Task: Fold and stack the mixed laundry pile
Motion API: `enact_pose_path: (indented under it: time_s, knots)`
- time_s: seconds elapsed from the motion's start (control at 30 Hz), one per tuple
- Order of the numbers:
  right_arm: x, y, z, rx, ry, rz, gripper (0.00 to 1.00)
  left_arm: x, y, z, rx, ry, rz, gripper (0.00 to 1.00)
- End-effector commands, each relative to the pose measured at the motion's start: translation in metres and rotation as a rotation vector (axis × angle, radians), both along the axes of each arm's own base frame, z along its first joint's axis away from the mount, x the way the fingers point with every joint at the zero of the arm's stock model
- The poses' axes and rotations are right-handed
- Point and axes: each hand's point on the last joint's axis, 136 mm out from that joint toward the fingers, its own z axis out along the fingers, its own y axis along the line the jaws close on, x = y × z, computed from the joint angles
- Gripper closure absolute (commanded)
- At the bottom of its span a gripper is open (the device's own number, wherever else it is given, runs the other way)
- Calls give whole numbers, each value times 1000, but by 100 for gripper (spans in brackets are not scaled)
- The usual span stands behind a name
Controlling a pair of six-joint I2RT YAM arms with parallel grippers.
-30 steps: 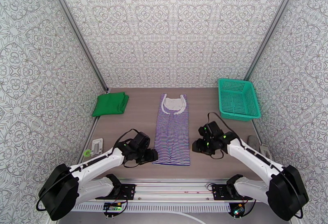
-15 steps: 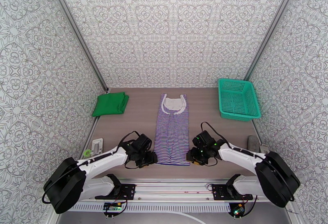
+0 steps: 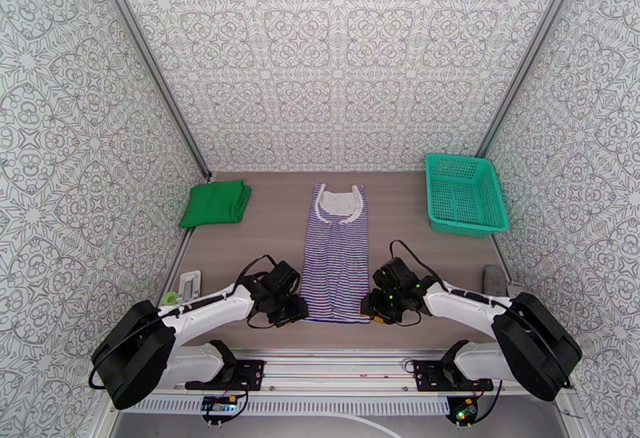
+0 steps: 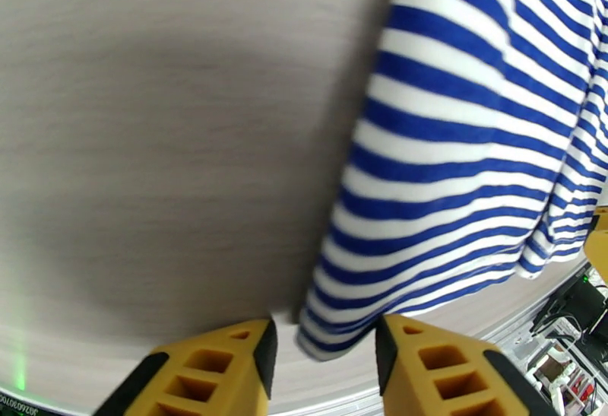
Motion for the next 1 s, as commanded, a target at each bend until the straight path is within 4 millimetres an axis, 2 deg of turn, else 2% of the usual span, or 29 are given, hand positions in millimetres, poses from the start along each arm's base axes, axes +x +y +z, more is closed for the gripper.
enact_pose_path:
  time_s: [0.0,0.23,0.47,0.8,0.97]
  knots:
    - [-21,-5,-13,-25,68,12,60,2,-10,-17,-30,-27,-18,64]
    - [-18,-1,-9,-13,51,6,67,3,-12,-13,-36,-43,-18,77]
    - [-15,-4,0,-21,25,-5,84,4,-9,3,-39,-88,-26,100]
    - [-5,-3,23,-18,-34,-24,99,19,-11,35,-50,-186,-28,100]
    - [5,-5,46,-42,-86,-36,100,32,-12,63,-37,-265,-44,100]
